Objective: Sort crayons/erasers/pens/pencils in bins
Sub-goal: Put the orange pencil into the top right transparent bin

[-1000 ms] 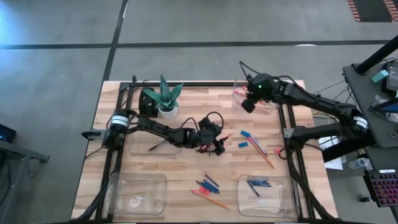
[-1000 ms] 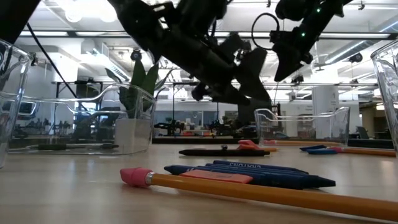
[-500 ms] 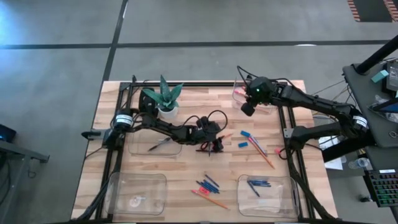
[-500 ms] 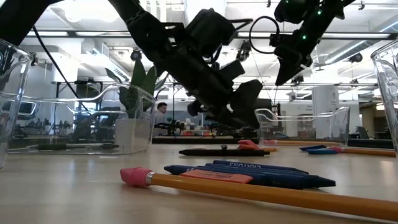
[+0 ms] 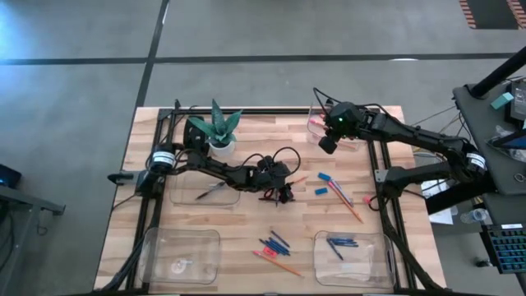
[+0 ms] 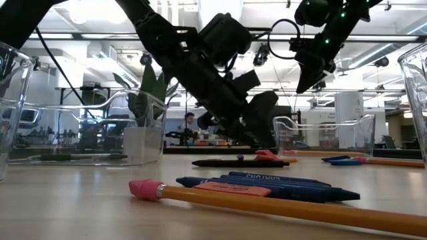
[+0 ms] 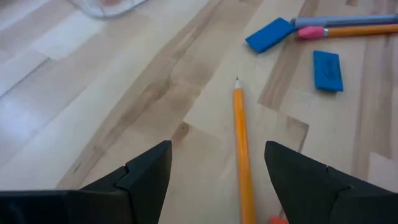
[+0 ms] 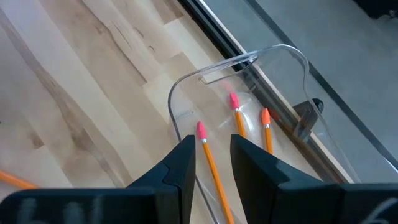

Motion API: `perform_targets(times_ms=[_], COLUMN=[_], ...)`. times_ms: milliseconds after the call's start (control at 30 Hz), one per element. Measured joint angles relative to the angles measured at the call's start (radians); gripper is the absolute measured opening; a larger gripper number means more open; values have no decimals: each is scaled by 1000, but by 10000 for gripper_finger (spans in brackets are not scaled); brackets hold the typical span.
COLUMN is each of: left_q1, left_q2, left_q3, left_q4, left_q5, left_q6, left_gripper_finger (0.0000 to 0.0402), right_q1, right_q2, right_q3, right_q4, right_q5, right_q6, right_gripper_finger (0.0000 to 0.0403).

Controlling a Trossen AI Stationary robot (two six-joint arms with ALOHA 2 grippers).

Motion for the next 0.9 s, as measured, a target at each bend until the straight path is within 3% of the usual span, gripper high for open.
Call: perform_targets(times_ms=[733, 900], left_q1=[-7, -8], left_q2=[-3, -3], left_q3=[-25, -24], left_q4=[-145, -148], left_q5=[30, 54], left_q6=[-22, -21], left_gripper_finger=[243, 209], right_q1=[0, 0], right_q2=[0, 0], right_q3=[0, 0], right_q4=[0, 0], right_q5=[0, 0], right_q6=[-4, -12], right_gripper_finger=[93, 93])
